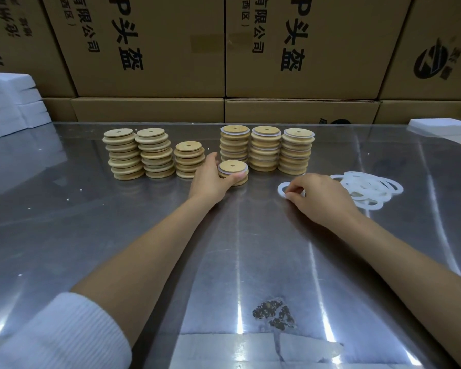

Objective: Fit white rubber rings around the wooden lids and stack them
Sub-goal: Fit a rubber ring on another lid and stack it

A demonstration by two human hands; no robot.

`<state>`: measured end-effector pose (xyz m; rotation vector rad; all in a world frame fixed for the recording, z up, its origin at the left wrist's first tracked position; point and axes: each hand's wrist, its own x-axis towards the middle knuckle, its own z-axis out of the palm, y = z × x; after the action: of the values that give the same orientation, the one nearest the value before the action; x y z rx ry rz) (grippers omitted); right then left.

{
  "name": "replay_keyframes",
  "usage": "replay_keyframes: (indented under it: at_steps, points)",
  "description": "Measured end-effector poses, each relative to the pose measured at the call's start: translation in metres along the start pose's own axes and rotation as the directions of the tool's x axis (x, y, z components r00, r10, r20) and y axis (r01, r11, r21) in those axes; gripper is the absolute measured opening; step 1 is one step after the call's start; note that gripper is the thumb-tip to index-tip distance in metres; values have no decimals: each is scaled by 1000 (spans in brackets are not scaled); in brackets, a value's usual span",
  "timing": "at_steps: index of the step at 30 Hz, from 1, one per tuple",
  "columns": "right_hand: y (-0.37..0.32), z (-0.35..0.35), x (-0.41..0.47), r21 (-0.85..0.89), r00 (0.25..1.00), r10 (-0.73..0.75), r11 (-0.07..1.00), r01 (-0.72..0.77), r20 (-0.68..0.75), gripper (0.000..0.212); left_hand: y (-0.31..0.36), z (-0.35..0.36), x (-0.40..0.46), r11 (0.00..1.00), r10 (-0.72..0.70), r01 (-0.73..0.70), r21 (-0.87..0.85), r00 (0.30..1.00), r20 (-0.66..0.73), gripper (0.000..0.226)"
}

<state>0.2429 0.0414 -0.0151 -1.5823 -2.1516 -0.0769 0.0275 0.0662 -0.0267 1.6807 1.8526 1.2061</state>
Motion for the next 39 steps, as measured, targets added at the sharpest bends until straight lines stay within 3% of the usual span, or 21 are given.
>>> replay_keyframes:
  at_steps: [2,5,8,11,14,18,25,29,33,39]
  points:
    - [0,0,0,10,999,5,1000,-4,-45,17,2,-1,-2,1000,25,-24,15,997,-74,85]
    - [3,-1,0,7,993,36,999,-35,-114,22,4,-6,-5,993,91,-63,104,952,-292,52]
    - [10,1,1,-121,995,100,987,-103,-24,32,2,-10,-4,968,141,-41,248,904,-403,44]
    - [12,3,1,-114,987,157,982,-152,33,33,-3,-14,-2,888,194,-12,460,916,-350,63]
    - [10,3,1,-17,989,141,990,-141,43,28,-11,-21,2,827,192,0,563,940,-281,62]
    - [7,4,2,129,994,112,985,-113,16,9,-15,-29,-1,857,250,-48,513,910,-331,47]
    - [7,6,4,315,990,74,948,-32,-121,11,-14,-45,-15,880,368,-176,441,840,-399,38]
    - [0,-1,3,546,975,97,838,28,-198,6,1,-44,-33,847,494,-359,391,803,-333,33]
    - [-2,-7,3,681,945,195,731,39,-264,6,23,-30,-53,814,547,-449,370,807,-224,32]
    - [5,-10,4,799,928,305,601,-13,-214,10,40,-2,-77,685,593,-553,475,801,77,34]
